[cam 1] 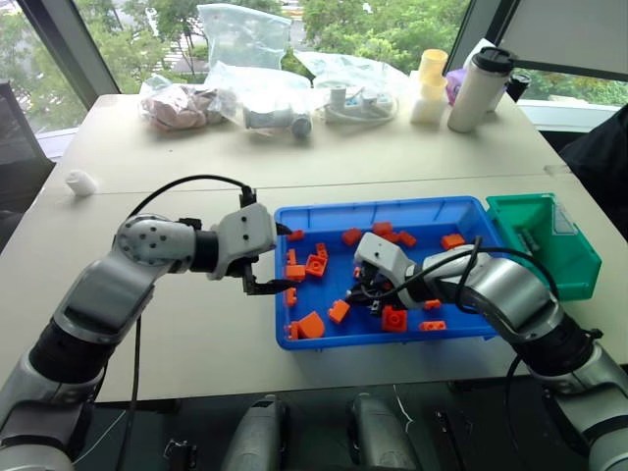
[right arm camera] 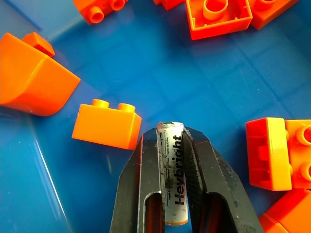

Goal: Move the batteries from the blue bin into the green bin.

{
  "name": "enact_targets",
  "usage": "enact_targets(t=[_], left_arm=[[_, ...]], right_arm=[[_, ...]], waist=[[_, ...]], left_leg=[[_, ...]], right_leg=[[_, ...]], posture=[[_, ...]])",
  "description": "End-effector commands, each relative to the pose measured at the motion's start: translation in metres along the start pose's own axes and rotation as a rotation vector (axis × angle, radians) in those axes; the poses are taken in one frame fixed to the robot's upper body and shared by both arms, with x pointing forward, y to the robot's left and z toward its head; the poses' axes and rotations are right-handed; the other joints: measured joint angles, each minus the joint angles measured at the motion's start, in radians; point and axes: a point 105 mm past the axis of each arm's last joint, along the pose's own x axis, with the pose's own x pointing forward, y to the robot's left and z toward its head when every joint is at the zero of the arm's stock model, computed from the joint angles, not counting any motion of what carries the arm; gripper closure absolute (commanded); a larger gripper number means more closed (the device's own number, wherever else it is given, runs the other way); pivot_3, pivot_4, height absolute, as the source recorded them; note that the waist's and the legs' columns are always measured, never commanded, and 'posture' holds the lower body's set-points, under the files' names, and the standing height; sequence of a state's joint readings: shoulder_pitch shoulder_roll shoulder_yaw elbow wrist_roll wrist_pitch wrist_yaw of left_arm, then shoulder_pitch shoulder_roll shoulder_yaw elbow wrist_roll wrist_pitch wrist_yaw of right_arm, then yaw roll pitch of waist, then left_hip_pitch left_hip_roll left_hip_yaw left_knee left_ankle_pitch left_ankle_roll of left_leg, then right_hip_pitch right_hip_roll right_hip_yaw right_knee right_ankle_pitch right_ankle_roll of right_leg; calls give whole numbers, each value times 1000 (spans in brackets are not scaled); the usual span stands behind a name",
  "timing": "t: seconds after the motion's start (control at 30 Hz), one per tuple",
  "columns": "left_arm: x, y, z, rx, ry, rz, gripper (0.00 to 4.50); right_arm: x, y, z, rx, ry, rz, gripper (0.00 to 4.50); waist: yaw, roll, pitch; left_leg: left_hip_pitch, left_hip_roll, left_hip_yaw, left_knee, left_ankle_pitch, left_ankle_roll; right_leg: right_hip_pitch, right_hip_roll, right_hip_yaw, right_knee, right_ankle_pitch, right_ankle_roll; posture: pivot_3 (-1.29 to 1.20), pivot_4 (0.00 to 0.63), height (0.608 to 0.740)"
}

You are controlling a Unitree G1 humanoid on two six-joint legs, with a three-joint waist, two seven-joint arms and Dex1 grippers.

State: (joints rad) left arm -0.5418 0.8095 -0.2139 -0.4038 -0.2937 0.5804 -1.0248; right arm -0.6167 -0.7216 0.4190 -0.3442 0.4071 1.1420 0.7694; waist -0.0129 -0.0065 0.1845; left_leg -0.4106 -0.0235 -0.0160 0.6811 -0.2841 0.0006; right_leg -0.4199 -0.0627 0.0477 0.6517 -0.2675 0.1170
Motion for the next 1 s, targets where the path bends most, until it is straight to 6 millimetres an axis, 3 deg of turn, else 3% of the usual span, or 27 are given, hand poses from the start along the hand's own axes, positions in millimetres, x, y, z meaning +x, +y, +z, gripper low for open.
enact_targets(t=[0.03, 0.1, 0.2, 0.3, 0.37, 0.43, 0.63, 0.87, 1.0], left_arm=[[-4, 4, 7, 2, -35, 12, 0], [-5, 9, 17, -36, -108, 24, 0], [-6, 23, 43, -98, -277, 54, 0], [-2, 31, 62, -116, -380, 59, 0], [11, 35, 78, -111, -454, 33, 0], [19, 37, 84, -108, -480, 16, 0], [34, 35, 82, -78, -466, -38, 0], [37, 27, 73, -79, -433, -49, 0], [35, 27, 71, -77, -420, -42, 0]], right_arm=[[-20, -16, 23, 0, -98, -73, 4493], [-38, -27, 33, 36, -172, -111, 4493], [-86, -55, 51, 116, -341, -228, 4493], [-138, -87, 51, 176, -459, -410, 4493], [-189, -122, 16, 270, -423, -678, 4493], [-210, -137, -13, 324, -331, -821, 4493], [-233, -152, -62, 416, -211, -996, 4493], [-230, -155, -87, 486, -161, -1038, 4493], [-227, -159, -90, 492, -162, -1050, 2591]], waist=[[0, 0, 0], [2, 0, 0], [8, 0, 0], [11, -1, 0], [26, 0, 0], [31, 0, 0], [-5, 0, 0], [-2, 1, -1], [3, 1, -1]], left_leg=[[0, 0, 0, 0, 0, 0], [0, 0, 0, 0, 0, 0], [-1, 0, -1, 1, 0, 0], [-2, -1, -2, 1, 0, 0], [-2, -1, -2, 1, 0, 0], [-2, -2, -2, 1, 0, 0], [0, 0, 3, -1, 0, 0], [0, 1, 5, -1, 0, 0], [0, 0, 5, 0, 0, 0]], right_leg=[[0, 0, 0, 0, 0, 0], [0, 0, 0, 0, 0, 0], [0, -1, -1, 0, 0, 0], [0, -1, -1, 0, 0, 0], [0, -1, -2, -1, 0, 0], [1, -2, -2, -1, 0, 0], [-1, 0, 2, 1, 0, 0], [-3, 1, 4, 2, 0, 0], [-3, 1, 4, 2, 0, 0]], posture=[[0, 150, 740], [0, 150, 740], [0, 150, 740], [0, 150, 740], [0, 150, 740], [0, 150, 740], [0, 150, 740], [0, 150, 740], [0, 150, 740]])
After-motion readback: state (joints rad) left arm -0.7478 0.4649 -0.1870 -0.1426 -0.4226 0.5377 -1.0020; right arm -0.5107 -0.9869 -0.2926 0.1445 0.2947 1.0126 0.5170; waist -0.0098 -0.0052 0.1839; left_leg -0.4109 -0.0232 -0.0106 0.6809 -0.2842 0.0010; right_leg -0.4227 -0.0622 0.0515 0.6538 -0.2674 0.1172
